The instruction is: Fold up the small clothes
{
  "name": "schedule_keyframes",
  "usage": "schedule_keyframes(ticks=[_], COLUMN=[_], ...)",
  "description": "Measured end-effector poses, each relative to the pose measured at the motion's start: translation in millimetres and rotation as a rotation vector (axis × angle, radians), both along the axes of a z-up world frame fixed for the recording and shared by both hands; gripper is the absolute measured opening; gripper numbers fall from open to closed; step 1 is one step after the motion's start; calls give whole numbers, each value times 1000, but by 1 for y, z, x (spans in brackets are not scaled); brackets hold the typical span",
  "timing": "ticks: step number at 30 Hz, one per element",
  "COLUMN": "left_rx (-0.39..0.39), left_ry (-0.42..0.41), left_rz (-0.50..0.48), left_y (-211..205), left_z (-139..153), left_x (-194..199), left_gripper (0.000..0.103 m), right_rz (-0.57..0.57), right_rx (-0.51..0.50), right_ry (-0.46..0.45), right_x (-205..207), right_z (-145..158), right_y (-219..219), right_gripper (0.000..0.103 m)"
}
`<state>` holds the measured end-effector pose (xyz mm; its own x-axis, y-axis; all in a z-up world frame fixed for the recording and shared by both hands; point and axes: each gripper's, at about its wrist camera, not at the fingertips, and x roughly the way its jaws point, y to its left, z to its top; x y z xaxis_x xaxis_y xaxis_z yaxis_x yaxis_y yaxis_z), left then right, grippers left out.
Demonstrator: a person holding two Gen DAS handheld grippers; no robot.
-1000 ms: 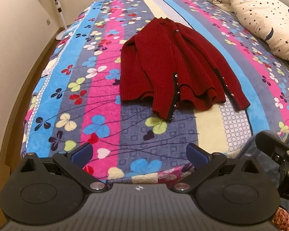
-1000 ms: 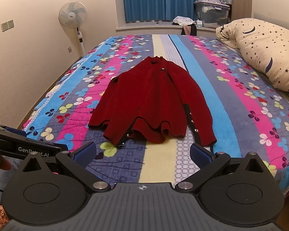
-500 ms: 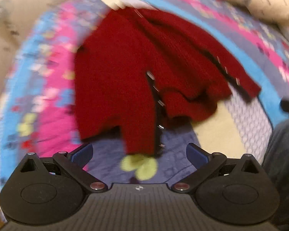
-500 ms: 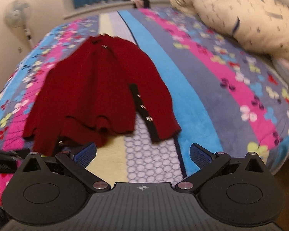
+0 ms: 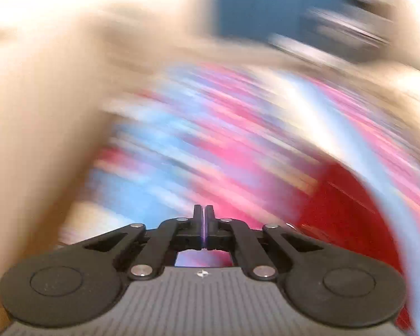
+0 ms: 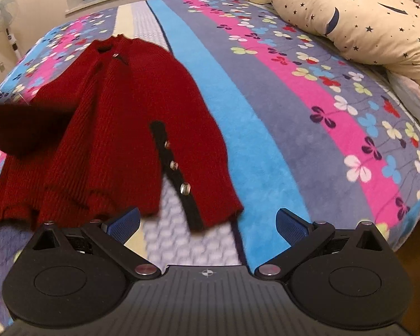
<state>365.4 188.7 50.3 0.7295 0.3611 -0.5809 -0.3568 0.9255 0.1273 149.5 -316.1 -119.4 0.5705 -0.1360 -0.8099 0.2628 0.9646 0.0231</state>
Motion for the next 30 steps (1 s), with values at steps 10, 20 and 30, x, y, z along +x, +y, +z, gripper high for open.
schedule_keyframes(ticks=[10,20,30], left_rx=[-140,-92,-1], left_ry=[130,318,441], left_rz=[109,-241,-473], left_y=[83,-59,-138], left_z=[-61,-150,-216], left_x=[-6,37,118], left_gripper=[103,103,103], right_rz=[29,-208,-230], right_rx=[91,-351,-171], right_ry=[35,-131,-235], right_x=[74,186,150], right_z=[-62,-2,10], right_y=[-39,-156,-160], right_gripper=[102,10,71])
